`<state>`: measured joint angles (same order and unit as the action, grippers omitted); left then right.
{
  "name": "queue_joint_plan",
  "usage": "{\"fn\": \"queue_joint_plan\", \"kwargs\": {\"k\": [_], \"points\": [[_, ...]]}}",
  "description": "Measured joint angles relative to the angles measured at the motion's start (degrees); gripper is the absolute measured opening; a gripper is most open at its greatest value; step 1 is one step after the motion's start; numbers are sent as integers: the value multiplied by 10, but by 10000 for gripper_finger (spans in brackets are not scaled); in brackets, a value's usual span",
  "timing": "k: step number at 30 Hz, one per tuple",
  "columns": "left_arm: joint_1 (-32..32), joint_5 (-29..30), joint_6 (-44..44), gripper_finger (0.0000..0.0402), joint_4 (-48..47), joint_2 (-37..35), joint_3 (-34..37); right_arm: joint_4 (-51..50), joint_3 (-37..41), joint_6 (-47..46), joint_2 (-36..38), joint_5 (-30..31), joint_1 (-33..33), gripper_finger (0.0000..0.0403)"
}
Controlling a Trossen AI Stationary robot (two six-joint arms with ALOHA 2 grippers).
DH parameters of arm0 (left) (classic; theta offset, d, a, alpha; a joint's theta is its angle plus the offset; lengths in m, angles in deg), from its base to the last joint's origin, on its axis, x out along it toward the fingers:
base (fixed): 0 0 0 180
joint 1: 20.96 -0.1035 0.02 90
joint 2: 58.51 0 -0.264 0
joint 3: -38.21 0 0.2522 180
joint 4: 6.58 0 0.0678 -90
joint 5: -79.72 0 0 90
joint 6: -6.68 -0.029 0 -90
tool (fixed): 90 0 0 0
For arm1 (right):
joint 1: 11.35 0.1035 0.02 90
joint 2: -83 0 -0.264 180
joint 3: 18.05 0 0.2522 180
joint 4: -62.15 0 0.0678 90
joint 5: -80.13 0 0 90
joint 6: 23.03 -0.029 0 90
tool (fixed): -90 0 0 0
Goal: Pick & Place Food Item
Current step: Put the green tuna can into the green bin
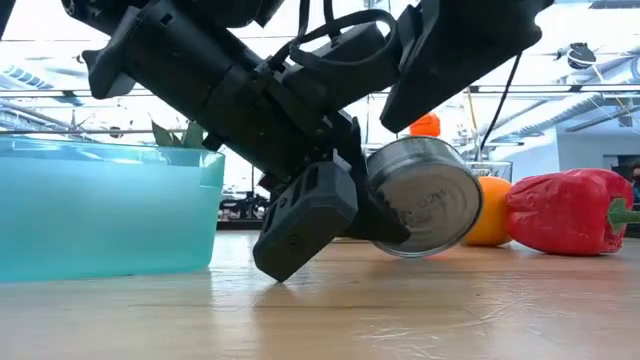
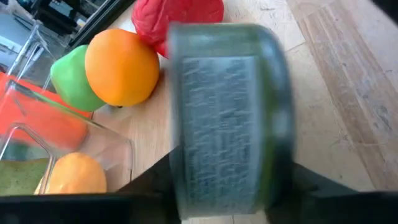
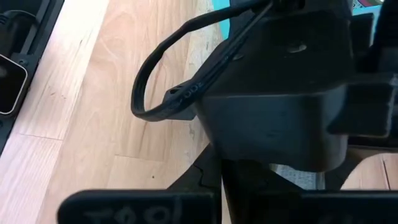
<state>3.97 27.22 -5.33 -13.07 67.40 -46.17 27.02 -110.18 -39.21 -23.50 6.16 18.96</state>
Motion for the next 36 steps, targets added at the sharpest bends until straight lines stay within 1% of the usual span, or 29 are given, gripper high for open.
{"fn": "queue_joint_plan", "kwargs": {"k": [1, 2, 5, 9, 12, 15, 18, 20, 21, 26, 28, 30, 32, 34, 36], "points": [[0, 0, -1, 143, 0, 0, 0, 0, 0, -1, 0, 2, 1, 1], [0, 0, -3, 140, 1, 0, 0, 1, 0, -1, 0, 2, 1, 1], [3, 1, -10, 141, 1, -1, 0, 2, 0, -1, 3, 2, 7, 1], [8, 8, -5, 141, -11, -15, 0, -2, 1, -1, 27, 10, 22, 1], [17, 43, 1, 141, -35, -31, 1, 6, 1, 2, 58, 71, 51, 0], [33, 85, -10, 141, -90, -58, 5, 8, -1, 18, 91, 149, 91, 0], [59, 114, 11, 141, -155, -106, 5, 1, 0, 19, 109, 203, 126, 0], [80, 128, 12, 141, -172, -146, 2, 2, 1, 20, 118, 240, 149, 0], [90, 130, 11, 141, -179, -163, 2, 5, 5, 19, 122, 247, 156, 0], [133, 160, -13, 141, -200, -252, 2, 11, 51, -11, 119, 245, 163, 0], [150, 191, -7, 141, -231, -289, 0, 58, 84, -18, 120, 246, 157, 0], [170, 221, 29, 141, -306, -324, 0, 124, 125, -15, 120, 244, 152, 0], [184, 224, 93, 141, -377, -352, 1, 195, 167, -9, 119, 243, 150, 0], [195, 206, 181, 141, -452, -378, 1, 269, 205, -6, 120, 240, 145, 0], [198, 162, 280, 141, -522, -393, 0, 331, 241, -5, 120, 220, 139, 0]]}}
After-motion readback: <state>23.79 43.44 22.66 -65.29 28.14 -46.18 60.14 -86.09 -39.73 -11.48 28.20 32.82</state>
